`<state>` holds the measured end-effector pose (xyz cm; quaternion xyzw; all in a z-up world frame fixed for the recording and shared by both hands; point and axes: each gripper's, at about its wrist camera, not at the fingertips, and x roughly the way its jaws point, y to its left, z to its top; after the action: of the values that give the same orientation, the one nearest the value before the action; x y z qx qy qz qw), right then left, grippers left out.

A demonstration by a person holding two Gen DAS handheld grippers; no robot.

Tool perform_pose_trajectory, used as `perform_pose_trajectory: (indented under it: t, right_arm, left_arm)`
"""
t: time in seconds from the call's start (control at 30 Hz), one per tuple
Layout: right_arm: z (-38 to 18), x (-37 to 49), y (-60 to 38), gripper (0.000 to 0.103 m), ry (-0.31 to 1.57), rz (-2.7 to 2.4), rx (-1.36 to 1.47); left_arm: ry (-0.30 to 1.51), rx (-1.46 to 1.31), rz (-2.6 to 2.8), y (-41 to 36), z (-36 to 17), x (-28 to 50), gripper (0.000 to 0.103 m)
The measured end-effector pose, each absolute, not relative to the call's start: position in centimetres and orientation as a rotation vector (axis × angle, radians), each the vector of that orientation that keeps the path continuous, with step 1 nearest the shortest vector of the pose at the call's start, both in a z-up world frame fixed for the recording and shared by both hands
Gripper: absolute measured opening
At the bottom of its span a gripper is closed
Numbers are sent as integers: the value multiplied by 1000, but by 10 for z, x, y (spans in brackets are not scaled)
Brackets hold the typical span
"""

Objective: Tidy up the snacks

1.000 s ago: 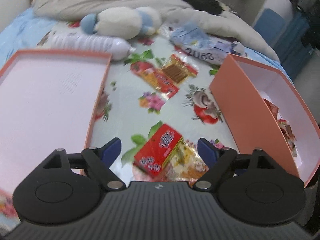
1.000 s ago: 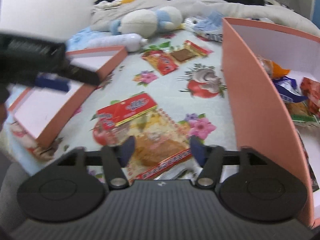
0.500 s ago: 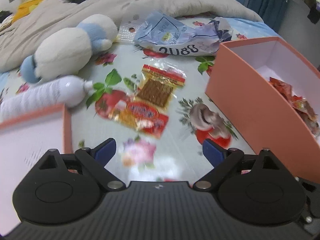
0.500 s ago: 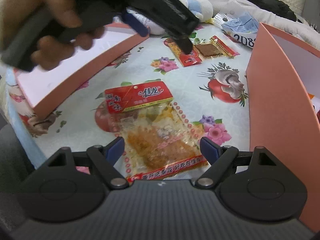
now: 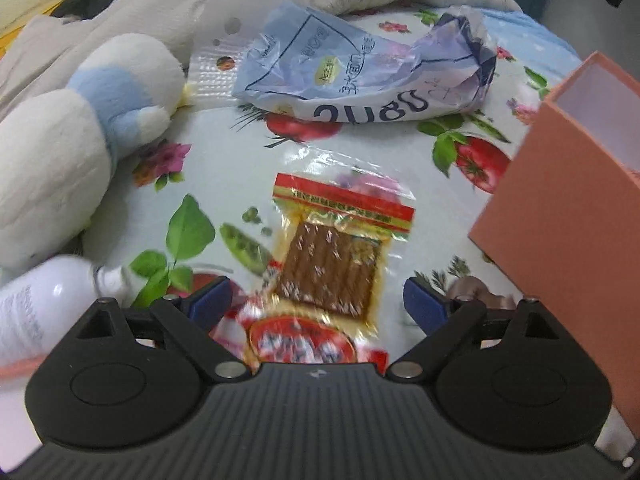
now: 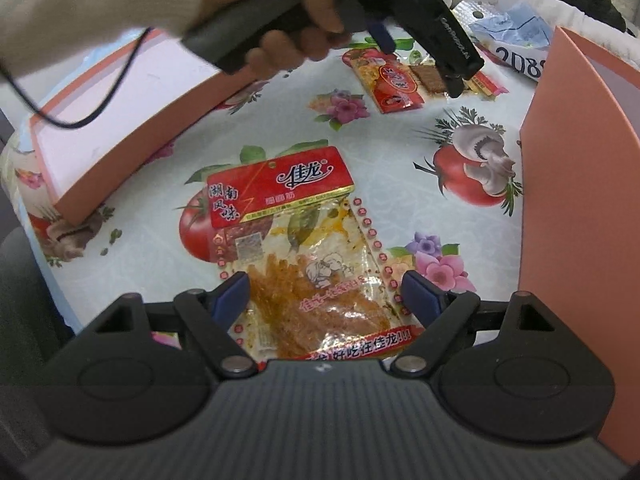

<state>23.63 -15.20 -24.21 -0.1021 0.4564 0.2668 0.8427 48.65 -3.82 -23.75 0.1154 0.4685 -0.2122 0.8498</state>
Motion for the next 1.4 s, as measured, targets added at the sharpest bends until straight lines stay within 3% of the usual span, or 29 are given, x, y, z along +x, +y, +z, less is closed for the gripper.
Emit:
perform_pose_trajectory:
  t: [0.3,0.37,0.6,0.73,1.07,1.4]
  right_arm:
    - [-242,233,-150,79,964,553,-218]
    - [-241,232,-149,76,965,559,-223]
    - [-235,225,-142,54,970,584,-279]
    - [-232,220,-137,42,978,608,-311]
    - [-225,203,-146,40,980,551,-287]
    - [-204,182,-169,40,967,430,-151]
  left_arm:
    - [1037,291,-464,-52,-248,508,95]
    - [1050,295,-471,-55,-246,509,91]
    - [1048,313,-490,-65,-239,499,65]
    - [1050,309,-479,-67,-237,492,61]
    - [1069,240,-402,-45,-226,450,60]
    - [1023,13,-232,-1,-180,377,60]
